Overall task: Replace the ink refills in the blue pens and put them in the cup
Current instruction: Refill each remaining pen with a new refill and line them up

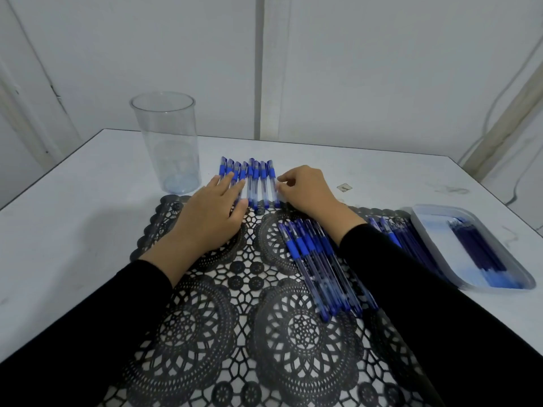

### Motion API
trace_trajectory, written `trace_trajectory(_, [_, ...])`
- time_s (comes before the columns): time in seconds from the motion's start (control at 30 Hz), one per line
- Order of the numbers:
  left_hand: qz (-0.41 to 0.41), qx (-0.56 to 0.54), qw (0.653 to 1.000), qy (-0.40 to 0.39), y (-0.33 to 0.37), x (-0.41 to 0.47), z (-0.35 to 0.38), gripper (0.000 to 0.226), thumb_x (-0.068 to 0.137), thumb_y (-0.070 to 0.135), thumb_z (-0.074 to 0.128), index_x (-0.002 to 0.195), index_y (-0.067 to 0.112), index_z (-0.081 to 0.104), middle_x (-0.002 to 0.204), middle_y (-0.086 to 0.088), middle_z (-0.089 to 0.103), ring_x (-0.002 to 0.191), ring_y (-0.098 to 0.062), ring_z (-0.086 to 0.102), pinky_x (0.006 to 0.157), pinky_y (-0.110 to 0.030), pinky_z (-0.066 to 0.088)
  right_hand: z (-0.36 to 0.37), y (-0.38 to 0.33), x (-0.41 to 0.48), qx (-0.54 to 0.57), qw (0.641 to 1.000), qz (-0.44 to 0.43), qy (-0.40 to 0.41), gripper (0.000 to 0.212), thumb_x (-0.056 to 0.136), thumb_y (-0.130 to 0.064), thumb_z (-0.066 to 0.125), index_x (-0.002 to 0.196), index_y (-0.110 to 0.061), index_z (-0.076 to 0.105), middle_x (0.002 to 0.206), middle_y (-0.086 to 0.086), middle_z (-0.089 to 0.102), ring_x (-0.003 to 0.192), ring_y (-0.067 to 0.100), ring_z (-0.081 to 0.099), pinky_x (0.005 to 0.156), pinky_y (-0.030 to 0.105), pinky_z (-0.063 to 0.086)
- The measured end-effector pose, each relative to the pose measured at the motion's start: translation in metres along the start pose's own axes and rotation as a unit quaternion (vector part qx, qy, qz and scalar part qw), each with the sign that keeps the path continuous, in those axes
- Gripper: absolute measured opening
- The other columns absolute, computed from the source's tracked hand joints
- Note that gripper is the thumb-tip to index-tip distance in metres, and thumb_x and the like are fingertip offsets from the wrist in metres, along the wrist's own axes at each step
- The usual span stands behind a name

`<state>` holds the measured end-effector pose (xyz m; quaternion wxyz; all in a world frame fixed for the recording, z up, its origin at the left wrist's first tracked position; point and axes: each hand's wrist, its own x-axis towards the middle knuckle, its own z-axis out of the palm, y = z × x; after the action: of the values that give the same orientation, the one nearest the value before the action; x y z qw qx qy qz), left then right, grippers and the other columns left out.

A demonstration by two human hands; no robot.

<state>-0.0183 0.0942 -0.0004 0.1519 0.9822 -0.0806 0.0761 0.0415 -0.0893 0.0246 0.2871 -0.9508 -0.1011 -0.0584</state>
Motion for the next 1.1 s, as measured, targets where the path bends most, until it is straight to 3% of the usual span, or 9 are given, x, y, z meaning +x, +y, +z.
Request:
trace_trajectory(0.2, [-0.014, -0.024, 0.999, -0.027, -0.003, 0.001, 0.005, 0.056, 0.106, 0.041, 0.028, 0.158, 0.021, 0.019, 0.166, 0.001, 0.008, 0.153, -0.017, 0.003, 0.122, -0.034, 0.006, 0.012, -0.007, 0.014, -0.008, 1.000, 0.019, 0.017, 0.023, 0.088, -0.020, 0.065, 0.101, -0.004, 0.075, 0.102, 0.012, 0.072, 0.094, 0.023, 0.065, 0.080, 0.027, 0.051])
trace_trajectory(0.43, [-0.013, -0.019, 0.999, -0.033, -0.003, 0.000, 0.004, 0.057, 0.106, 0.041, 0.029, 0.158, 0.022, 0.016, 0.166, 0.001, 0.007, 0.153, -0.017, 0.004, 0.122, -0.033, 0.005, 0.011, -0.011, 0.008, -0.001, 0.998, 0.060, 0.036, 0.024, 0.078, -0.003, 0.060, 0.097, 0.007, 0.072, 0.099, 0.023, 0.071, 0.088, 0.036, 0.067, 0.075, 0.047, 0.058])
trace_trajectory(0.63, [-0.017, -0.047, 0.998, -0.029, -0.002, -0.002, 0.003, 0.056, 0.106, 0.039, 0.033, 0.158, 0.022, 0.020, 0.166, -0.001, 0.009, 0.153, -0.018, 0.004, 0.122, -0.033, 0.004, -0.005, 0.000, -0.007, 0.118, 0.987, 0.102, 0.043, 0.017, 0.086, -0.009, 0.063, 0.093, -0.008, 0.078, 0.095, 0.004, 0.074, 0.079, 0.014, 0.063, 0.071, 0.027, 0.052])
trace_trajectory(0.7, [-0.003, -0.065, 0.998, 0.005, -0.002, -0.003, 0.001, 0.054, 0.106, 0.036, 0.036, 0.157, 0.021, 0.025, 0.166, -0.002, 0.012, 0.153, -0.018, 0.005, 0.122, -0.035, 0.004, -0.013, 0.004, -0.015, 0.203, 0.970, 0.126, 0.051, 0.016, 0.086, -0.010, 0.065, 0.094, -0.010, 0.078, 0.093, 0.002, 0.074, 0.077, 0.009, 0.064, 0.077, 0.027, 0.055])
trace_trajectory(0.77, [0.026, -0.106, 0.992, 0.057, 0.002, -0.005, -0.002, 0.051, 0.105, 0.034, 0.038, 0.154, 0.020, 0.032, 0.163, -0.001, 0.021, 0.152, -0.015, 0.013, 0.123, -0.033, 0.009, -0.020, 0.003, -0.026, 0.306, 0.940, 0.140, 0.050, 0.016, 0.086, -0.010, 0.067, 0.099, -0.009, 0.077, 0.097, 0.001, 0.074, 0.087, 0.013, 0.068, 0.085, 0.030, 0.057])
trace_trajectory(0.87, [0.030, -0.268, 0.958, 0.099, 0.021, -0.014, -0.009, 0.047, 0.106, 0.034, 0.040, 0.151, 0.020, 0.039, 0.146, 0.003, 0.049, 0.130, 0.002, 0.042, 0.109, -0.009, 0.025, -0.029, -0.006, -0.051, 0.380, 0.917, 0.109, 0.041, 0.019, 0.089, -0.014, 0.069, 0.106, -0.013, 0.075, 0.102, -0.002, 0.075, 0.094, 0.011, 0.069, 0.080, 0.024, 0.056])
trace_trajectory(0.93, [0.012, -0.362, 0.926, 0.104, 0.039, -0.021, -0.013, 0.049, 0.106, 0.037, 0.039, 0.154, 0.024, 0.033, 0.140, 0.009, 0.054, 0.116, 0.013, 0.046, 0.093, 0.004, 0.027, -0.031, -0.016, -0.070, 0.408, 0.908, 0.084, 0.049, 0.019, 0.089, -0.017, 0.069, 0.108, -0.016, 0.074, 0.100, -0.006, 0.075, 0.092, 0.004, 0.069, 0.081, 0.019, 0.054])
trace_trajectory(1.03, [0.008, -0.460, 0.880, 0.119, 0.060, -0.032, -0.012, 0.052, 0.107, 0.034, 0.037, 0.156, 0.024, 0.024, 0.121, 0.039, 0.058, 0.097, 0.016, 0.052, 0.087, 0.001, 0.036, -0.032, -0.027, -0.098, 0.424, 0.901, 0.060, 0.070, 0.019, 0.090, -0.017, 0.069, 0.108, -0.018, 0.074, 0.100, -0.007, 0.075, 0.093, 0.001, 0.069, 0.084, 0.016, 0.053])
trace_trajectory(1.1, [0.020, -0.504, 0.853, 0.135, 0.068, -0.039, -0.010, 0.053, 0.107, 0.033, 0.039, 0.156, 0.020, 0.025, 0.135, 0.026, 0.056, 0.120, 0.005, 0.052, 0.108, -0.016, 0.038, -0.031, -0.032, -0.114, 0.422, 0.902, 0.044, 0.079, 0.020, 0.090, -0.015, 0.069, 0.109, -0.017, 0.074, 0.100, -0.007, 0.075, 0.093, -0.001, 0.069, 0.084, 0.015, 0.053])
